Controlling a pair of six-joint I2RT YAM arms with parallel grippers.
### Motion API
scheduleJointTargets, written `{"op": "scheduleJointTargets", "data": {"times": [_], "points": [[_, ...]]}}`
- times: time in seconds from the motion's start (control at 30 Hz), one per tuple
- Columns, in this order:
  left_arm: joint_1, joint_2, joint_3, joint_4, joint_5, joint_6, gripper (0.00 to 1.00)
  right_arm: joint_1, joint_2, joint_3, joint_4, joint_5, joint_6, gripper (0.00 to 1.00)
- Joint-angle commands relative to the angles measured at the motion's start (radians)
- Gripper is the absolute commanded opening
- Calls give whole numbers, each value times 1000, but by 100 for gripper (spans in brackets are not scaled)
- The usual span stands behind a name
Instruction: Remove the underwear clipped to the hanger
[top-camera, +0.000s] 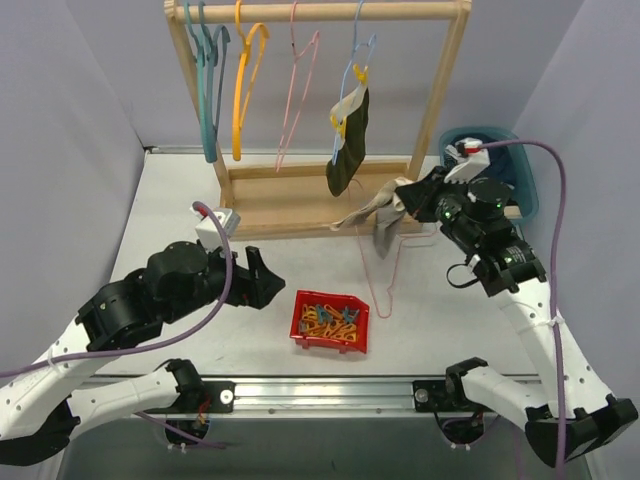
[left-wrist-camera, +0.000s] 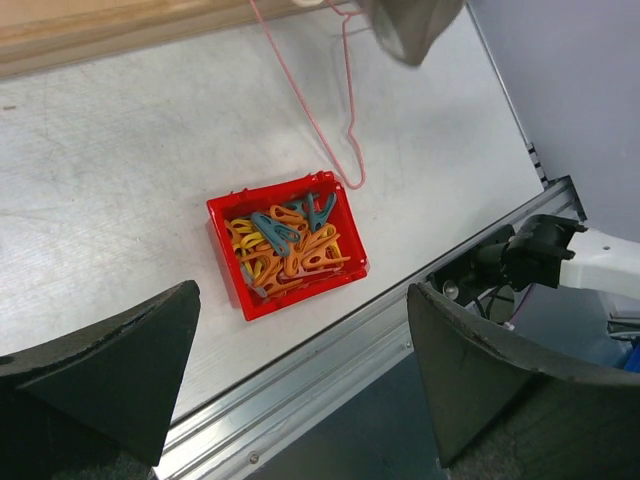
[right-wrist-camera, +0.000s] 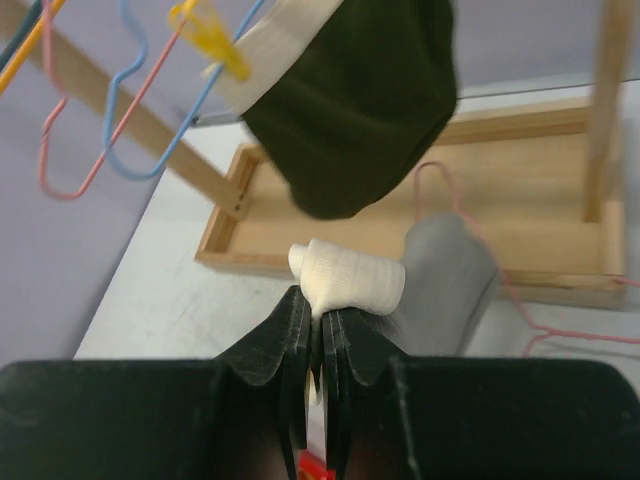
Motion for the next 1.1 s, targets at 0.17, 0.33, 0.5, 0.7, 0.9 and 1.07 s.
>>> {"op": "scheduleJointTargets", "data": {"times": [0.17,0.33,0.5,0.7,0.9,1.07], "points": [[7,-48,33,5,-15,27,94,-387,33,206,-40,-20,-14,0],[7,-62,-5,64,-4,56,94,-518,154,264,17,4,19,0],[8,-73,-47,128,0,88,94,-530,353,353,102,133,8,0],[10,-73,-105,208,29,106,94,-530,550,490,208,276,-7,0],[17,-107,-154,230,2,122,94,-530,760,651,292,346,-30,0],[25,-142,-194,234,-38,122,94,-541,886,717,305,446,-75,0]]}}
